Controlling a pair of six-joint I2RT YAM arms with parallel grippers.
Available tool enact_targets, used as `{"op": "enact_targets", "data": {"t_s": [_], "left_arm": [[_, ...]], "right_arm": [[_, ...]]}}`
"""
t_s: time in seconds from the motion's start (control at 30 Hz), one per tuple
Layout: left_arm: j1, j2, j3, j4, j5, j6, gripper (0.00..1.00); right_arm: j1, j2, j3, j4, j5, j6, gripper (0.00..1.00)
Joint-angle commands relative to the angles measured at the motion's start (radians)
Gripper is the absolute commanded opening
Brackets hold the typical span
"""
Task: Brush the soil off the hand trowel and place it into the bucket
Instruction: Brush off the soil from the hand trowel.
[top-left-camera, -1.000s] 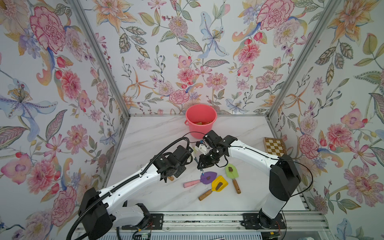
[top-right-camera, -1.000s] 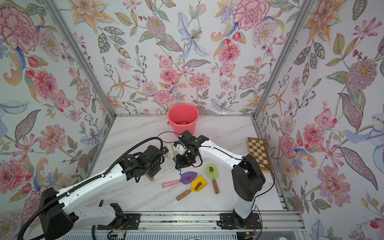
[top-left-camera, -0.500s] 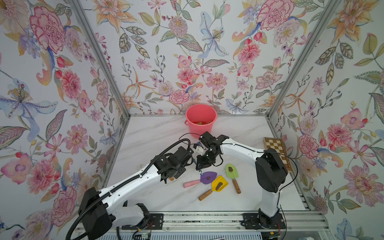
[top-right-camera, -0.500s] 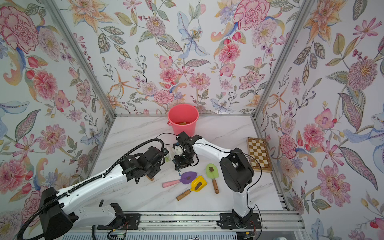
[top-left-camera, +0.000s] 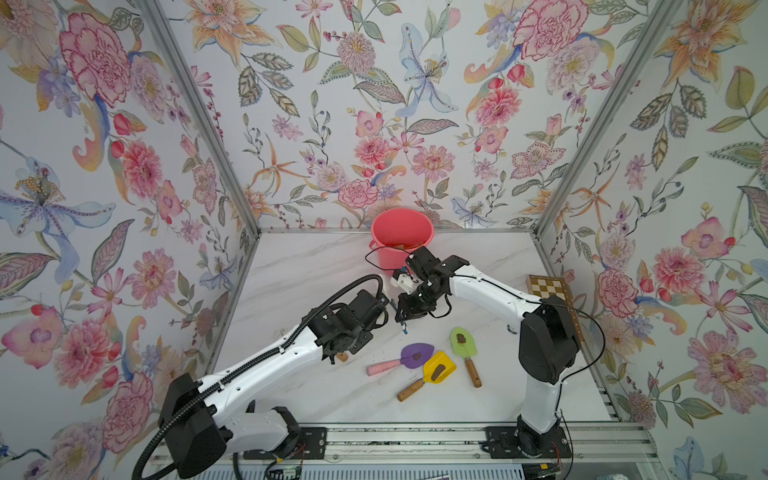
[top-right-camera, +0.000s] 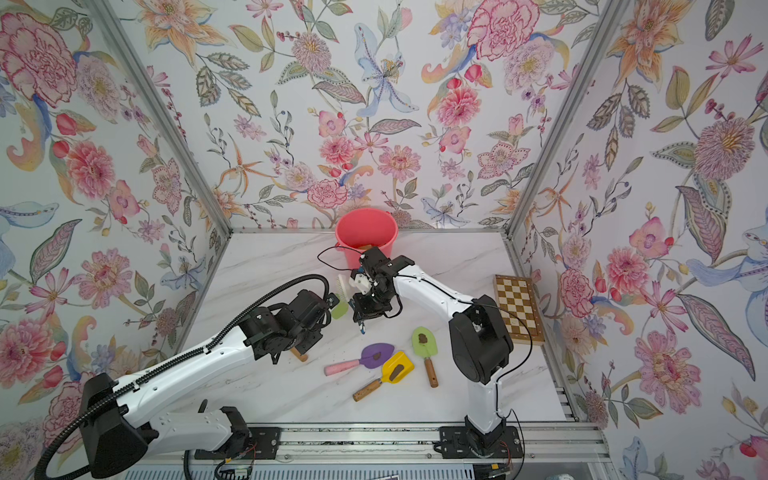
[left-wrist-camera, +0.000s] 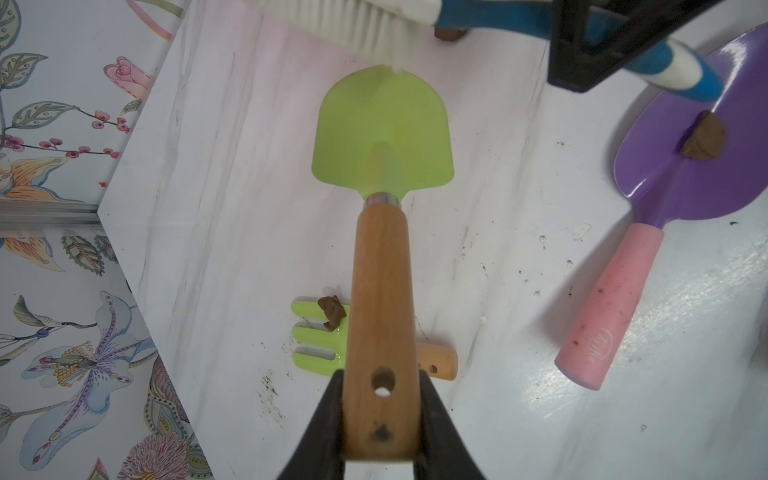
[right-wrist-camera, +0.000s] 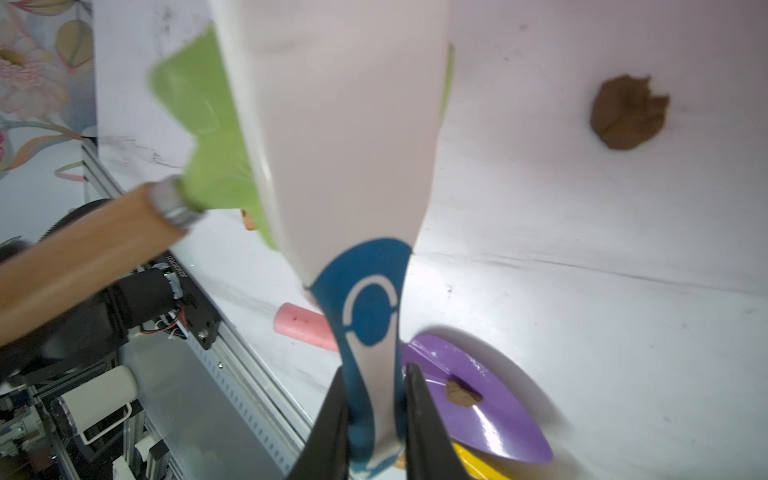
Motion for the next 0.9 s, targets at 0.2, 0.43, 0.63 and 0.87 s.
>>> {"op": "enact_targets", "data": {"t_s": [0.2, 0.43, 0.63, 0.87], "left_arm": [[-0.015, 0.008, 0.071, 0.007, -0.042, 0.015, 0.0], [-0.022, 0.009, 0.094, 0.0, -0.054, 0.011, 0.0], [-0.023, 0.015, 0.102, 0.006, -0.055, 0.015, 0.0], [-0.023, 0.047, 0.113, 0.034, -0.053, 0.033, 0.0]], "right_arm": [[0.064, 0.111, 0.048, -0.012, 0.003, 0.004, 0.0], [-0.016, 0.174, 0.025, -0.012, 0.05, -0.032, 0.0], [-0.081, 0.122, 0.003, -0.011, 0.075, -0.03, 0.0], [-0.017, 0.002, 0.014, -0.007, 0.018, 0.014, 0.0]]}}
